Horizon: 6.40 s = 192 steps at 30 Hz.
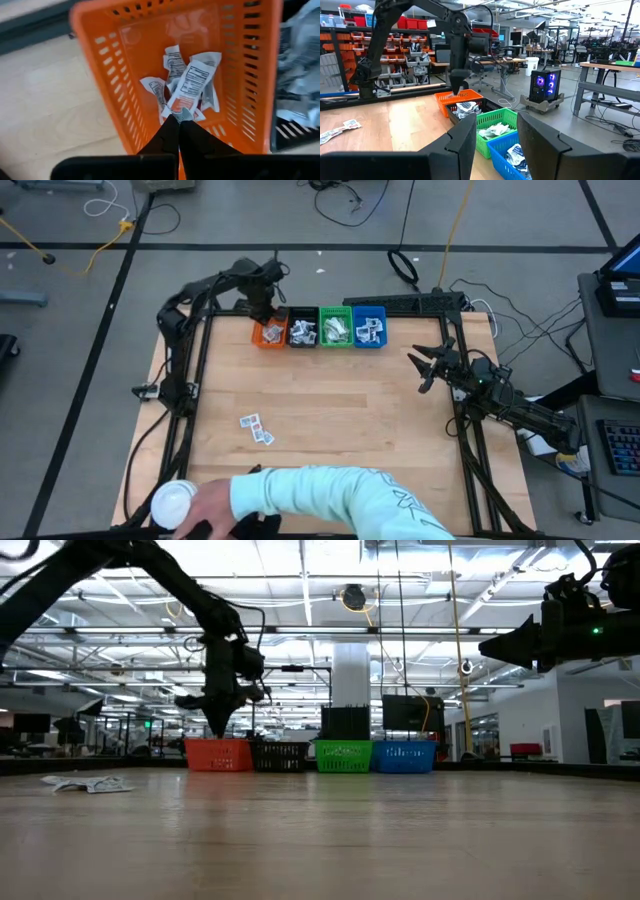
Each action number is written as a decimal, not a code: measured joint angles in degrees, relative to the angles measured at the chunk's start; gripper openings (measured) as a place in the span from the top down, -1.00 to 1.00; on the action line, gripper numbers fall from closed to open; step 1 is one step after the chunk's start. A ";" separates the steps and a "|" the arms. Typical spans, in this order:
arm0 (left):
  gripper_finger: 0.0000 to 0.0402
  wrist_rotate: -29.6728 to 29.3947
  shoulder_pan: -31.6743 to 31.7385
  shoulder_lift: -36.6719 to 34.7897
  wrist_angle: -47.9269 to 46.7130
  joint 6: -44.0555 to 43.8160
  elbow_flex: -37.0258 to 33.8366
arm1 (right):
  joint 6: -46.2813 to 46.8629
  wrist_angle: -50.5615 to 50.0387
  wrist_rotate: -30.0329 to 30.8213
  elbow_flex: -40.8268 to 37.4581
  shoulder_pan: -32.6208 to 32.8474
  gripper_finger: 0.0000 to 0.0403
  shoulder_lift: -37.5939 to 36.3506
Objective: Pick & Place First Aid Supplies
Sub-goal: Put the red packet into the orange bin
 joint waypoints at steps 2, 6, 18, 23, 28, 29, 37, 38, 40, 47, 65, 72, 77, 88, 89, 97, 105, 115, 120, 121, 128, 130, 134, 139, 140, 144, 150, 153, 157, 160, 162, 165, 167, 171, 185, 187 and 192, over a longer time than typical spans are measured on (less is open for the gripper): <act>0.99 0.06 -0.09 1.13 0.07 -0.63 0.00 | 0.00 0.00 -0.01 0.02 -0.01 0.31 0.00; 0.94 0.13 -0.20 1.55 1.03 -2.70 0.01 | 0.00 0.00 -0.02 0.00 0.00 0.31 -0.02; 0.22 4.44 -0.09 1.54 0.96 -0.94 5.05 | 0.00 0.00 0.00 0.01 0.00 0.31 -0.02; 0.06 6.10 -1.79 1.37 -0.86 6.04 6.57 | 0.00 0.00 -0.02 0.00 0.00 0.31 0.01; 0.01 6.13 -5.12 -0.56 -0.72 18.59 6.51 | 0.00 0.00 -0.01 0.02 0.00 0.31 0.01; 0.01 5.80 -5.85 -0.89 -0.68 21.41 6.51 | 0.00 0.00 -0.02 0.02 0.00 0.31 0.00; 0.00 2.77 -9.73 -3.24 0.69 31.10 2.40 | 0.00 0.00 0.00 0.00 -0.02 0.31 0.00; 0.00 2.42 -10.10 -4.18 1.54 31.08 0.98 | 0.01 0.00 -0.02 0.01 -0.01 0.31 0.00; 0.00 0.53 -11.16 -6.49 3.04 30.97 -2.23 | 0.02 0.00 -0.01 0.00 0.00 0.31 0.00; 0.00 0.00 -16.62 -15.03 7.05 25.91 -14.43 | 0.00 0.00 0.01 0.02 0.00 0.31 -0.02; 0.00 0.11 -33.53 -32.26 11.30 10.56 -37.09 | 0.01 0.00 -0.02 0.01 -0.01 0.31 -0.02; 0.00 1.79 -41.76 -35.16 16.19 0.39 -44.07 | 0.00 0.00 -0.01 0.00 -0.01 0.31 0.00; 0.00 2.57 -46.01 -35.21 19.91 -8.62 -48.52 | 0.01 0.00 -0.01 0.00 -0.02 0.31 -0.01; 0.00 2.02 -51.35 -35.22 24.15 -24.50 -54.41 | 0.00 0.00 -0.01 0.02 -0.02 0.31 -0.01; 0.00 1.53 -51.61 -35.22 24.14 -25.65 -54.82 | 0.02 0.00 0.01 0.02 -0.02 0.31 0.01; 0.10 0.90 -52.37 -35.20 24.14 -29.66 -57.59 | 0.02 0.00 -0.02 0.02 0.00 0.31 -0.02; 0.66 0.78 -53.36 -35.38 24.89 -31.16 -59.23 | 0.00 0.00 0.01 0.00 0.00 0.31 -0.02; 0.98 2.04 -51.71 -36.18 22.96 -30.86 -57.78 | 0.00 0.00 -0.01 0.02 0.00 0.31 0.01; 0.98 1.08 -49.13 -39.64 19.44 -29.81 -54.39 | 0.02 0.00 -0.01 0.02 -0.02 0.31 0.01; 0.99 0.99 -48.70 -40.03 19.06 -29.77 -53.52 | 0.00 0.00 -0.02 0.01 -0.01 0.31 0.01; 0.99 0.39 -45.81 -43.41 12.12 -29.70 -48.55 | 0.00 0.00 0.00 0.02 -0.02 0.31 -0.02; 0.99 0.27 -44.88 -43.59 10.12 -29.70 -46.99 | 0.01 0.01 0.01 0.02 0.00 0.31 0.01; 0.99 -0.02 -42.74 -44.47 8.08 -29.72 -44.81 | 0.02 0.07 0.01 0.02 -0.02 0.31 0.01; 0.99 0.73 -34.51 -42.60 6.37 -26.73 -42.17 | 0.00 0.09 -0.02 0.01 -0.01 0.31 0.01; 0.99 0.94 -32.71 -42.13 6.13 -25.50 -41.54 | 0.02 0.09 -0.01 0.02 -0.01 0.31 0.01; 1.00 1.92 -25.64 -38.36 5.46 -20.69 -37.84 | 0.02 0.16 -0.01 0.01 -0.02 0.31 0.01; 1.00 2.97 -15.96 -30.17 2.58 -13.62 -30.57 | 0.00 0.17 0.01 0.02 -0.02 0.31 0.01; 1.00 2.99 -12.55 -25.60 1.03 -10.91 -25.00 | 0.00 0.17 -0.01 0.00 0.00 0.31 0.01; 1.00 2.96 -8.78 -19.05 -1.54 -7.76 -17.06 | 0.01 0.17 -0.02 0.00 -0.01 0.31 0.00; 1.00 2.96 -6.44 -14.62 -3.15 -6.09 -11.12 | 0.02 0.17 -0.02 0.02 0.00 0.31 0.01; 1.00 2.95 -5.34 -11.99 -4.37 -5.44 -7.80 | 0.00 0.17 -0.01 0.01 0.00 0.31 0.01; 1.00 2.93 -3.72 -9.10 -6.40 -4.28 -3.07 | 0.01 0.17 0.01 0.02 -0.02 0.31 0.01; 1.00 2.81 -2.96 -7.26 -7.72 -3.74 -0.17 | 0.02 0.17 -0.01 0.00 -0.02 0.31 0.00; 1.00 2.49 -1.70 -4.22 -8.31 -3.02 3.59 | 0.00 0.17 0.00 0.00 -0.01 0.31 0.00; 0.39 0.29 -1.01 0.58 -4.62 -5.93 4.13 | 0.00 0.17 0.00 0.02 -0.02 0.31 0.01; 0.23 0.04 -1.01 0.58 -4.64 -6.19 4.15 | 0.00 0.16 -0.01 0.01 -0.02 0.31 0.01; -0.06 0.04 -0.79 -0.23 -5.38 -6.73 4.15 | 0.02 0.17 -0.01 0.00 -0.01 0.31 0.01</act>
